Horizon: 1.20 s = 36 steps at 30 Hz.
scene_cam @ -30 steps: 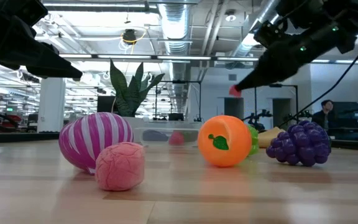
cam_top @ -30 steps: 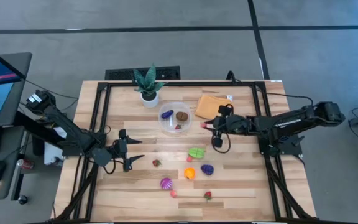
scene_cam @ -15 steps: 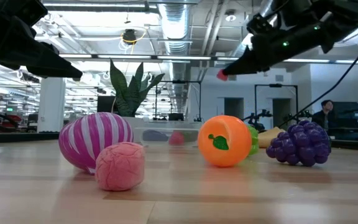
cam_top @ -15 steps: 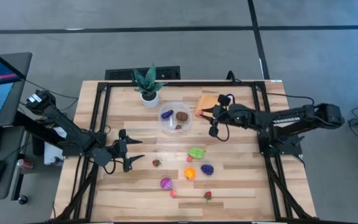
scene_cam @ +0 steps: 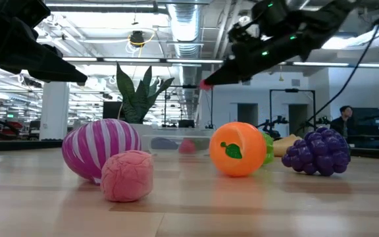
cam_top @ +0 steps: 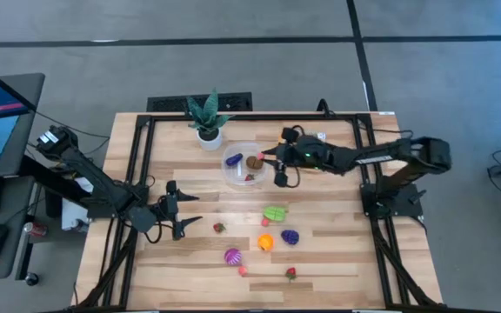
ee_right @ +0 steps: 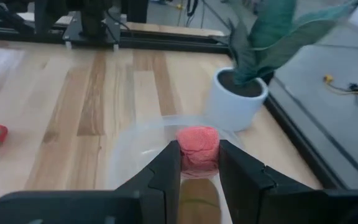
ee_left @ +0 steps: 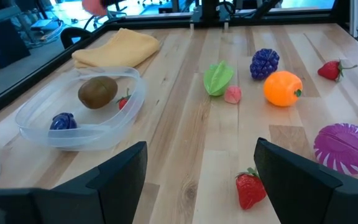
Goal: Pick and placing Produce into tupperware
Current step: Put the top right pink peach into the transparent bin
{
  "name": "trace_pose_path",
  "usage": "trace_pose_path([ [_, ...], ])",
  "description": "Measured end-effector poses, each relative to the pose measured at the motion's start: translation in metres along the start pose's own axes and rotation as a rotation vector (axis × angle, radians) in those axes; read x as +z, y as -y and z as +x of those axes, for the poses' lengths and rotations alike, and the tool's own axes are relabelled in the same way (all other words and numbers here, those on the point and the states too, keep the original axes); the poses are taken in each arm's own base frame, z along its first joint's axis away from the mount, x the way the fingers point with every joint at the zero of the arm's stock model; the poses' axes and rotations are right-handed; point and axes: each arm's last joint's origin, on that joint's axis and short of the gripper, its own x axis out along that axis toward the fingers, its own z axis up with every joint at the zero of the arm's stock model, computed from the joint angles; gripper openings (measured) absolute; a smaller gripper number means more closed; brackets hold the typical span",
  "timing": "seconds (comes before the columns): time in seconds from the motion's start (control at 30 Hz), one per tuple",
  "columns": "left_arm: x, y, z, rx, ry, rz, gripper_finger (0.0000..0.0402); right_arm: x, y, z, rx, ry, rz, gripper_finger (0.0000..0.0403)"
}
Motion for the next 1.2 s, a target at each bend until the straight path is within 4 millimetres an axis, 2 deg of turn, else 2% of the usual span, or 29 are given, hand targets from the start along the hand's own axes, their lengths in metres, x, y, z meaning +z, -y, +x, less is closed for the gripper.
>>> trace_pose_path([
  [0.3,0.0,0.0,0.0,0.0,0.0,0.0,0.0286,0.004,0.009,0.052,0.116,-0.032,0.033,0.0123],
  [0.57,0.0,0.0,0.0,-0.001,0.0,0.0,0.0286,0.001,0.006,0.084,0.183,-0.155,0.058,0.0123],
  [0.87,0.0,0.0,0.0,0.0,0.0,0.0,0.0286,-0.003,0.001,0.098,0.25,-0.228,0.095,0.0123],
  [1.2,0.0,0.0,0.0,-0.001,-0.001,0.0,0.0286,-0.008,-0.003,0.102,0.267,-0.258,0.106,0.0123],
])
